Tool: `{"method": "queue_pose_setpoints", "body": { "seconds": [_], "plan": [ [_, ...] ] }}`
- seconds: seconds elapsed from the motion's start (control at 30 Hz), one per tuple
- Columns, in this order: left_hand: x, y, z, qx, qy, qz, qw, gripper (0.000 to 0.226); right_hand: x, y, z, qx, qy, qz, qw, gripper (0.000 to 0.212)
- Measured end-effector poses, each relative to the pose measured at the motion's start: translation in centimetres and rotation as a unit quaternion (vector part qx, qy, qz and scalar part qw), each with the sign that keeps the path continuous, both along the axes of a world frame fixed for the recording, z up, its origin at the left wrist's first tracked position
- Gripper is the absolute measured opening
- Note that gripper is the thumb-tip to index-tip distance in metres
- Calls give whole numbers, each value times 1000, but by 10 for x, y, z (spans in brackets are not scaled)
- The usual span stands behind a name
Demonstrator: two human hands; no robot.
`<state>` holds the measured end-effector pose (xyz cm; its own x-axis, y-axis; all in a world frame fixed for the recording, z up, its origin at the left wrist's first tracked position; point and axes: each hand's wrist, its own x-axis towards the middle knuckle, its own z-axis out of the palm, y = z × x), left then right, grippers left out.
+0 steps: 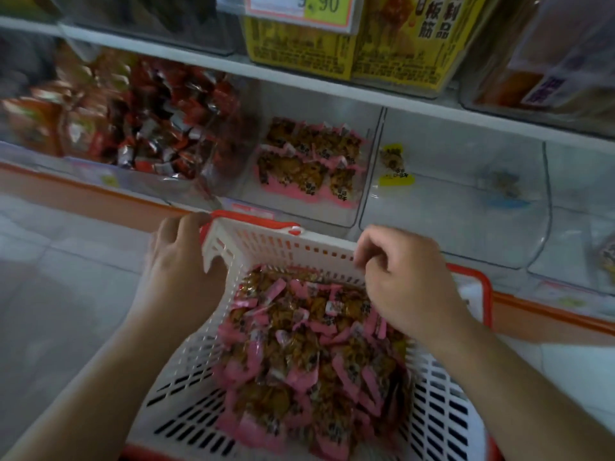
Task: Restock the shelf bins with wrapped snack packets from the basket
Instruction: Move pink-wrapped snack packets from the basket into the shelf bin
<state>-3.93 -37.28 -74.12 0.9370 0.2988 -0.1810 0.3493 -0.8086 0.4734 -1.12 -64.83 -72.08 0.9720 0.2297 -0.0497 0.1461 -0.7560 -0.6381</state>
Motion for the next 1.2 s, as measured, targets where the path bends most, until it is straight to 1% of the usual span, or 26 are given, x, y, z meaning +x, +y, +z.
{"method": "queue_pose_setpoints", "body": {
  "seconds": [0.07,0.1,0.13,0.2,0.23,0.3,0.4,0.47,0.57,0.6,0.63,0.67,0.7,0.73,0.77,0.8,0.83,0.87,0.9,0.93,0.97,1.0,1.03,1.1,1.17,1.2],
  "plan": [
    [-15,5,-7,-16,81,9,997,70,-6,11,-17,-90,126,51,987,26],
    [-18,6,-9,-25,104,6,994,73,-9,15,-31,-142,169,66,973,23],
    [-21,5,-11,-24,112,-2,993,75,-12,19,-47,-187,191,76,961,25],
    [-22,4,-14,-11,108,-15,994,81,-21,21,-83,-234,225,82,942,46],
    [-21,4,-15,-8,109,-11,994,83,-25,20,-98,-246,234,79,937,54],
    [-18,5,-15,-19,124,-1,992,83,-34,19,-119,-281,225,80,930,59],
    [-12,6,-13,-51,155,28,986,75,-39,19,-133,-308,156,62,936,48],
    [-8,6,-10,-58,131,46,989,71,-36,22,-127,-308,140,58,939,43],
    [-4,-1,2,-15,-9,21,1000,59,-24,27,-105,-263,147,48,952,30],
    [-3,-4,8,-20,-45,12,999,47,-21,29,-93,-236,154,46,958,29],
    [-1,-8,14,-42,-59,3,997,32,-19,31,-80,-201,159,45,966,28],
    [1,-13,19,-76,-34,-6,997,16,-18,33,-67,-163,159,42,973,28],
    [3,-19,22,-120,18,-15,992,15,-18,36,-53,-124,144,34,981,27],
    [5,-24,22,-175,77,-19,981,27,-19,40,-41,-87,121,29,988,28],
    [5,-29,21,-251,131,-11,959,39,-21,44,-31,-58,92,32,994,30],
    [6,-34,21,-334,161,4,929,47,-23,48,-24,-43,62,44,996,35],
    [6,-37,21,-395,168,15,903,50,-24,51,-21,-39,36,60,997,40],
    [7,-39,18,-425,156,14,892,50,-24,53,-18,-37,19,72,997,47],
    [9,-40,15,-433,133,15,891,44,-22,53,-17,-29,11,76,997,52],
    [12,-40,14,-439,106,22,892,31,-19,52,-15,-8,12,73,997,53],
    [14,-40,13,-459,85,40,883,17,-16,49,-13,23,8,65,998,48],
    [17,-40,13,-491,73,64,866,11,-13,46,-11,56,0,49,997,39],
    [20,-42,15,-525,72,86,844,12,-10,42,-8,93,-6,23,995,32],
    [23,-42,16,-557,71,99,822,14,-5,35,-7,162,1,-42,986,40],
    [26,-41,15,-568,68,86,815,18,1,28,-9,209,22,-87,974,48],
    [27,-41,15,-563,68,75,820,17,4,26,-10,226,34,-97,969,48]
  ]
}}
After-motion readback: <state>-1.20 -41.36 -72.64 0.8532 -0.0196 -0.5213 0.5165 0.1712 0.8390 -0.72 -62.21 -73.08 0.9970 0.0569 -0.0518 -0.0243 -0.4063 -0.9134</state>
